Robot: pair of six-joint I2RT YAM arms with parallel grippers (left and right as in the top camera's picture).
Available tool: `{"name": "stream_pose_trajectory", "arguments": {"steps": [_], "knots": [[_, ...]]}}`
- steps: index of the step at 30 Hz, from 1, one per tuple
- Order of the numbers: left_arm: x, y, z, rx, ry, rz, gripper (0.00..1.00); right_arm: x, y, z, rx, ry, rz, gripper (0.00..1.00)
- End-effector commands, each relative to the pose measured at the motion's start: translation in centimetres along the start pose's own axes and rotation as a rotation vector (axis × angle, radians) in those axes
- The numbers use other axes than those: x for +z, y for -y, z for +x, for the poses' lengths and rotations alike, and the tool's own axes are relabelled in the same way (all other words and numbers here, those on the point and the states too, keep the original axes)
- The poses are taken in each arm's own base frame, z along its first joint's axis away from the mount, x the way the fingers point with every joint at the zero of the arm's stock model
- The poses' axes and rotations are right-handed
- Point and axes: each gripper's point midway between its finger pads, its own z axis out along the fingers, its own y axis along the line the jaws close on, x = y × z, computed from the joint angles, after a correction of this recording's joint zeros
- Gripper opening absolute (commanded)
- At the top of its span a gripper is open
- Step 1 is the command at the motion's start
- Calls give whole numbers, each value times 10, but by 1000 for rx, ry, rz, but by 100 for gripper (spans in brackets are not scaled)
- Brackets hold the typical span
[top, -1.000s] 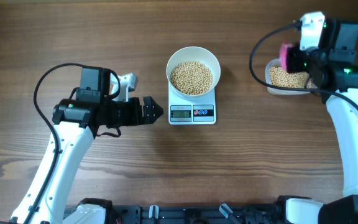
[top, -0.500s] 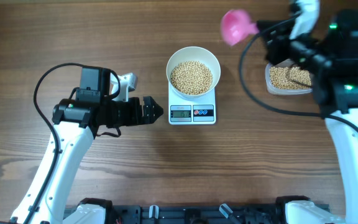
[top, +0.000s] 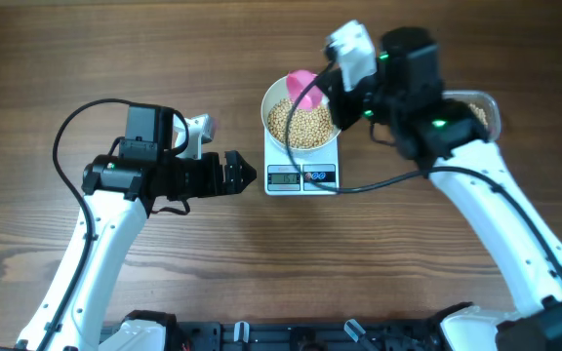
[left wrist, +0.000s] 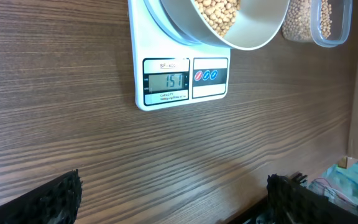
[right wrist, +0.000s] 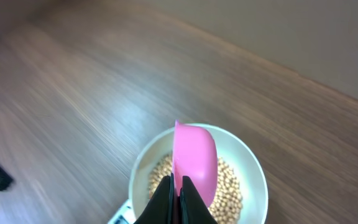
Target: Scoop item into bowl and weigh 150g on scale
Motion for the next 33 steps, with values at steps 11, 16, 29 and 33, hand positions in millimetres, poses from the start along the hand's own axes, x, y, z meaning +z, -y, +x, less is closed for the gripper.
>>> {"name": "stream_pose_trajectory", "arguments": {"steps": [11, 16, 29, 33], "knots": [[-4, 7, -6, 14, 16, 19, 100, 55, 7, 45, -95, -169, 119, 4], [-4, 7, -6, 14, 16, 19, 100, 62, 10, 55, -91, -201, 126, 4], [-4, 8, -6, 14, 15, 19, 100, 65, 21, 53, -112, -195, 181, 4], [-4, 7, -6, 14, 16, 19, 100, 66, 20, 53, -108, -197, 181, 4]]}}
